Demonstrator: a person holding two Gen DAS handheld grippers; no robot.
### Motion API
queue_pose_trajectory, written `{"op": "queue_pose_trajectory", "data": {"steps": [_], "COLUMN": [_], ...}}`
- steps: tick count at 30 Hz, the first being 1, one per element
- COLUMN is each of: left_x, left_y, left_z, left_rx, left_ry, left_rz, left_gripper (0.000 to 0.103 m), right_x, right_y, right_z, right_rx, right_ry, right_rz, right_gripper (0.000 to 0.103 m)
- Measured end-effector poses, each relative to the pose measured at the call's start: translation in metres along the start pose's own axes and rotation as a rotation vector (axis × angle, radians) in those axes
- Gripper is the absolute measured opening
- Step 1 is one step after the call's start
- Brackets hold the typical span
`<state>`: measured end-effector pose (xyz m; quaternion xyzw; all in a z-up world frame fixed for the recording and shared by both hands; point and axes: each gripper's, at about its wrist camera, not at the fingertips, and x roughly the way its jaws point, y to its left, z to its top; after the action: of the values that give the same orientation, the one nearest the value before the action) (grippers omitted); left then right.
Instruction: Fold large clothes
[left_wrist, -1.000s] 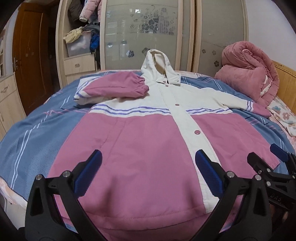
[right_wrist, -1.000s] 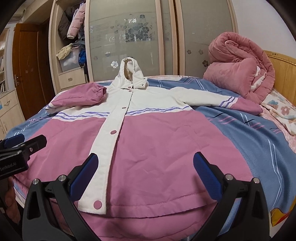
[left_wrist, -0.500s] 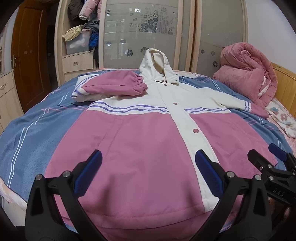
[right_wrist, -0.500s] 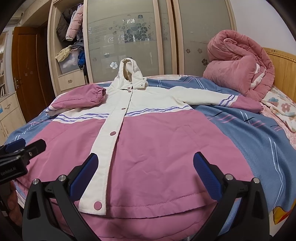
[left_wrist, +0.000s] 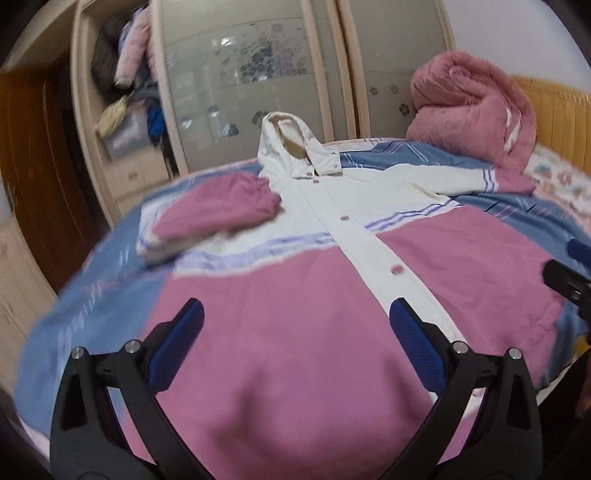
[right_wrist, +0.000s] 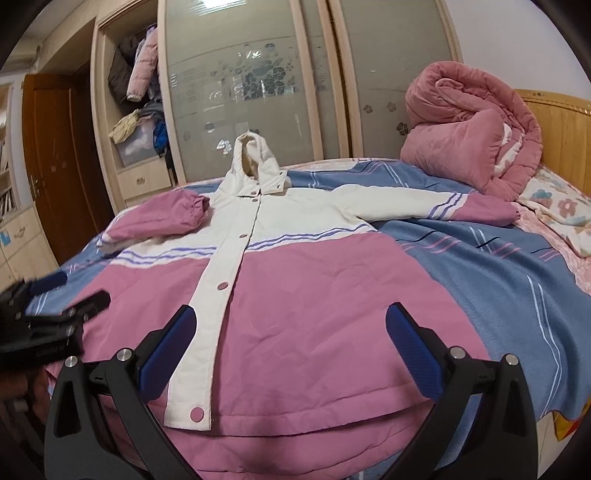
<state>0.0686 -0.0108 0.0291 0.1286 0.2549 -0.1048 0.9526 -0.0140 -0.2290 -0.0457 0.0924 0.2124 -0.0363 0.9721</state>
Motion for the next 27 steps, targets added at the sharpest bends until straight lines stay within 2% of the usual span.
{"op": "queue_pose_trajectory", "data": {"steps": [4,8,9,10,13,14,17,19,21,22,23,24,25,27], "left_x": [0.034,0.095,0.118,0.137,0.207,0.23,0.277,0.305,0.325,0.333,0.338,0.344,0.344,0.339], "left_y": [-0.006,-0.004,-0.004,-0.005,-0.009,-0.01,-0.01,-0.014,-0.014,-0.012,-0.01,-0.008,-0.009,-0.013], "left_z": [0.048,0.093,0.104,0.111,0.123,0.124,0.122,0.119,0.117,0.115,0.114,0.113,0.114,0.12], "left_rx": [0.171,0.195,0.199,0.207,0.228,0.22,0.214,0.261,0.279,0.277,0.268,0.252,0.256,0.261], "left_ry": [0.015,0.065,0.082,0.101,0.216,0.262,0.335,0.356,0.378,0.4,0.421,0.435,0.424,0.384], "left_rz": [0.037,0.026,0.045,0.063,0.081,0.094,0.151,0.206,0.241,0.258,0.266,0.257,0.255,0.258], "left_gripper": [0.101,0.098,0.097,0.092,0.067,0.062,0.061,0.061,0.056,0.035,0.022,0.02,0.013,0.011], "right_x": [0.0,-0.001,0.0,0.001,0.004,0.005,0.007,0.007,0.007,0.006,0.006,0.006,0.006,0.006], "right_y": [-0.008,-0.007,-0.007,-0.007,-0.006,-0.006,-0.007,-0.008,-0.009,-0.01,-0.011,-0.011,-0.012,-0.013], "right_z": [0.002,0.002,0.002,0.002,0.002,0.002,0.003,0.005,0.006,0.006,0.007,0.007,0.008,0.009], "right_rx": [0.052,0.053,0.053,0.055,0.056,0.055,0.063,0.068,0.075,0.077,0.079,0.081,0.084,0.093], "right_ry": [0.022,0.022,0.026,0.034,0.052,0.053,0.062,0.065,0.065,0.064,0.063,0.062,0.062,0.063], "right_rz": [0.021,0.043,0.045,0.05,0.063,0.065,0.078,0.09,0.1,0.104,0.105,0.106,0.108,0.114], "right_gripper": [0.102,0.102,0.102,0.102,0.102,0.102,0.102,0.102,0.102,0.102,0.102,0.102,0.102,0.102]}}
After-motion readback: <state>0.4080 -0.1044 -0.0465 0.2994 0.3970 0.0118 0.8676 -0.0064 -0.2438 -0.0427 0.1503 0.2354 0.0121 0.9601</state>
